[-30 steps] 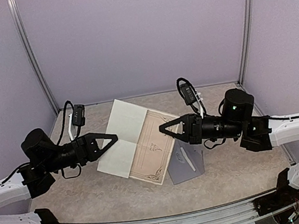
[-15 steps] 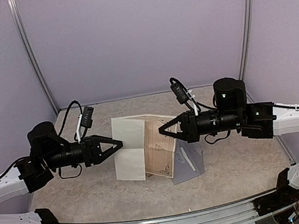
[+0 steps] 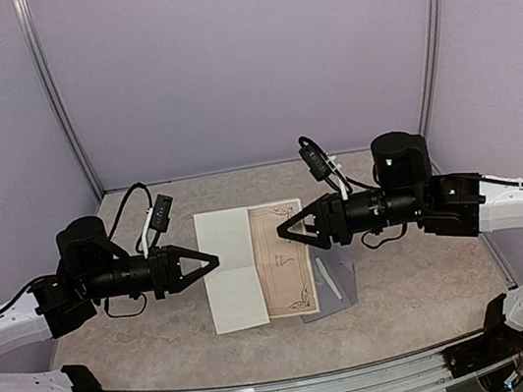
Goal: Place the letter into the envelope and seal it
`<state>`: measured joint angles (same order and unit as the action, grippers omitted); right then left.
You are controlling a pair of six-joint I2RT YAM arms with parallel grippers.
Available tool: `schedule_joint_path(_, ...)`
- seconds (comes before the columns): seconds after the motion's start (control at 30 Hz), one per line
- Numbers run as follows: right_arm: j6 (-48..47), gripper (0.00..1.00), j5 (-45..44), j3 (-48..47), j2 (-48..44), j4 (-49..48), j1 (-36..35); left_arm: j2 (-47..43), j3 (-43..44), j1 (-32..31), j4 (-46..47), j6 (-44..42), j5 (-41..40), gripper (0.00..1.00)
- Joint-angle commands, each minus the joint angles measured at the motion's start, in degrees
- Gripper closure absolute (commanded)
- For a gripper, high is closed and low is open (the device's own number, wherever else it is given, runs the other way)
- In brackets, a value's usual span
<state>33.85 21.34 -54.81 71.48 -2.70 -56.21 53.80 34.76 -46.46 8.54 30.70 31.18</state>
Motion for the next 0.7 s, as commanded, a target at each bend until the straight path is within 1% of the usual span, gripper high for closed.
schedule_joint_path(0.0,1.2,0.37,-4.5,1.2,-5.1,1.2,3.3,-2.6,-2.2,-0.5,4.5,1.8,-1.0,1.00)
schedule_joint_path(0.13,4.7,0.31,-8.7,5.7,-9.5,2.1,7.4,-3.6,-3.7,-0.6,7.7,3.5,-0.9,1.00)
schedule_joint_path(0.23,7.9,0.30,-12.1,9.4,-11.7,3.6,10.4,-3.8,-4.6,-1.0,10.2,4.6,-0.9,1.00)
schedule_joint_path(0.33,9.0,0.30,-15.1,11.5,-11.6,6.6,11.5,-3.5,-4.8,-1.4,11.7,5.2,-0.7,1.00)
schedule_joint_path(0.43,9.0,0.31,-15.4,12.4,-10.0,8.2,11.4,-3.0,-4.6,-1.9,12.6,5.6,-0.6,1.00)
schedule_joint_path(0.53,8.3,0.29,-12.7,13.3,-8.4,7.2,11.4,-2.5,-4.6,-2.2,13.8,6.0,-0.7,1.00)
schedule_joint_path(0.67,4.9,0.29,-1.8,12.7,-5.4,2.8,10.0,-1.7,-4.8,-2.7,15.2,6.4,-1.3,1.00)
